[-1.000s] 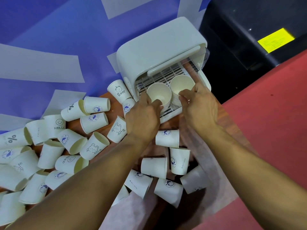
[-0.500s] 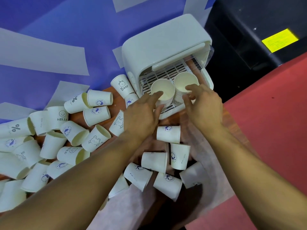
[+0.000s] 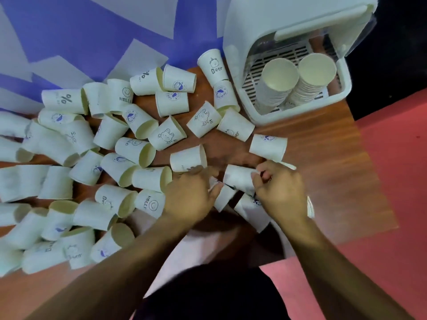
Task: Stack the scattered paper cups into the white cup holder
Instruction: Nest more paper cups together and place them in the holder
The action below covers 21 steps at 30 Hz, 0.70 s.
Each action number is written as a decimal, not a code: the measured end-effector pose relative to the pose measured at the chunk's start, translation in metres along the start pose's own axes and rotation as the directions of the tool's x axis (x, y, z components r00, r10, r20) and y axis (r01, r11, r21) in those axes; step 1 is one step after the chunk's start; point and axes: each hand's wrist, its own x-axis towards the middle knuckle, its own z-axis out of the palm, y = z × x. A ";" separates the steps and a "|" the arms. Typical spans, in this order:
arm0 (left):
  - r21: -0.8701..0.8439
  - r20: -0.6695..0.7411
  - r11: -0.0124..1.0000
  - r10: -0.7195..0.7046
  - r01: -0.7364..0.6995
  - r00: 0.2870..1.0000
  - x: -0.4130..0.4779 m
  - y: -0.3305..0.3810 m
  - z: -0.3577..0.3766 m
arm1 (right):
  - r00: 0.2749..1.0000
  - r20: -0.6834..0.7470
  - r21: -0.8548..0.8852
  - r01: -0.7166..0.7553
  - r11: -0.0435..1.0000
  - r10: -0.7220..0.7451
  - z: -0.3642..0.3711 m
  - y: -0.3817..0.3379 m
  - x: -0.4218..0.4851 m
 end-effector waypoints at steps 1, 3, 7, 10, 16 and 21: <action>0.004 0.014 1.000 -0.020 0.020 1.000 -0.007 0.002 0.004 | 0.999 0.022 -0.035 -0.031 0.999 0.031 0.004 -0.002 -0.004; -0.030 0.047 0.992 -0.122 0.123 0.991 -0.012 0.003 0.008 | 0.995 0.042 -0.098 -0.084 0.992 0.088 0.009 -0.004 -0.008; 0.019 0.076 0.996 -0.088 0.087 0.993 -0.019 0.006 0.014 | 0.977 0.054 -0.142 -0.195 0.971 0.204 0.014 0.000 -0.005; 0.127 0.089 0.989 0.065 -0.076 0.994 -0.026 0.010 0.020 | 0.963 0.078 -0.170 -0.243 0.955 0.259 0.021 0.008 -0.003; 0.050 0.291 0.865 0.466 -0.500 0.836 -0.018 0.004 0.017 | 0.929 0.154 -0.082 -0.329 0.941 0.338 0.034 0.013 0.005; 0.158 0.554 0.745 0.477 -0.648 0.683 0.008 0.020 -0.004 | 0.907 0.200 0.074 -0.391 0.917 0.370 0.039 0.014 0.014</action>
